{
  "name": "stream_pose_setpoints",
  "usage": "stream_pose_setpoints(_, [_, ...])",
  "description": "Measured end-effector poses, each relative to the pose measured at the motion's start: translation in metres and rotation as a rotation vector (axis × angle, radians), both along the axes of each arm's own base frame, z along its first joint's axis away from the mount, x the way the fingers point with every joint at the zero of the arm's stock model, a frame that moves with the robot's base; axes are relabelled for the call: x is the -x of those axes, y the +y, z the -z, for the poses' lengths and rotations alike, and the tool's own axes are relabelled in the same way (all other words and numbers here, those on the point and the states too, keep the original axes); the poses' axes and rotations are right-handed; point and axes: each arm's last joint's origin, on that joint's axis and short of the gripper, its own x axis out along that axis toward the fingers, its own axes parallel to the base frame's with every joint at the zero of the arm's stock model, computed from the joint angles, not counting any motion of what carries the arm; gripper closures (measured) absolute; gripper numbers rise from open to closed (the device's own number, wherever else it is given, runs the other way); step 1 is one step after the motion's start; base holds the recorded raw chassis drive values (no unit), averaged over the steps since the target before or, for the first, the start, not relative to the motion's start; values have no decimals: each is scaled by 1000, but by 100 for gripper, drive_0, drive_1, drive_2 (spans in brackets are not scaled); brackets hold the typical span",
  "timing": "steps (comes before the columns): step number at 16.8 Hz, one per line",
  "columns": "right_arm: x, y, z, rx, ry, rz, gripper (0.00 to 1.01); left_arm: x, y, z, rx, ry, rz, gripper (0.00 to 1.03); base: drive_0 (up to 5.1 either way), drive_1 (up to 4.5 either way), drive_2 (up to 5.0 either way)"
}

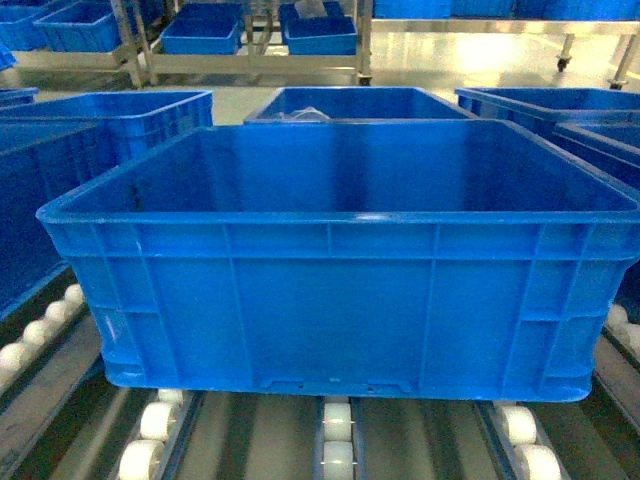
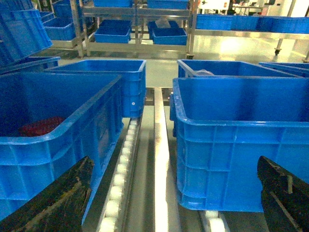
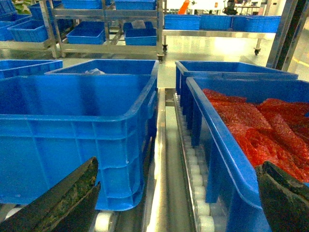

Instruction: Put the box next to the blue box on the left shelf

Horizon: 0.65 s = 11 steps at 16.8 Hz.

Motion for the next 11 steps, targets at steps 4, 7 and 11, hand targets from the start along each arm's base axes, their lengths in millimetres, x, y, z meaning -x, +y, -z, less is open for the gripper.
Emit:
stream_pose_setpoints(4, [0, 0, 0, 0, 0, 0, 3, 0, 0, 0, 0, 0, 0, 5, 0, 0, 0])
stream_pose_setpoints(7, [0, 0, 0, 0, 0, 0, 3, 0, 0, 0, 0, 0, 0, 5, 0, 0, 0])
stream_pose_setpoints(11, [0, 0, 0, 0, 0, 0, 3, 0, 0, 0, 0, 0, 0, 5, 0, 0, 0])
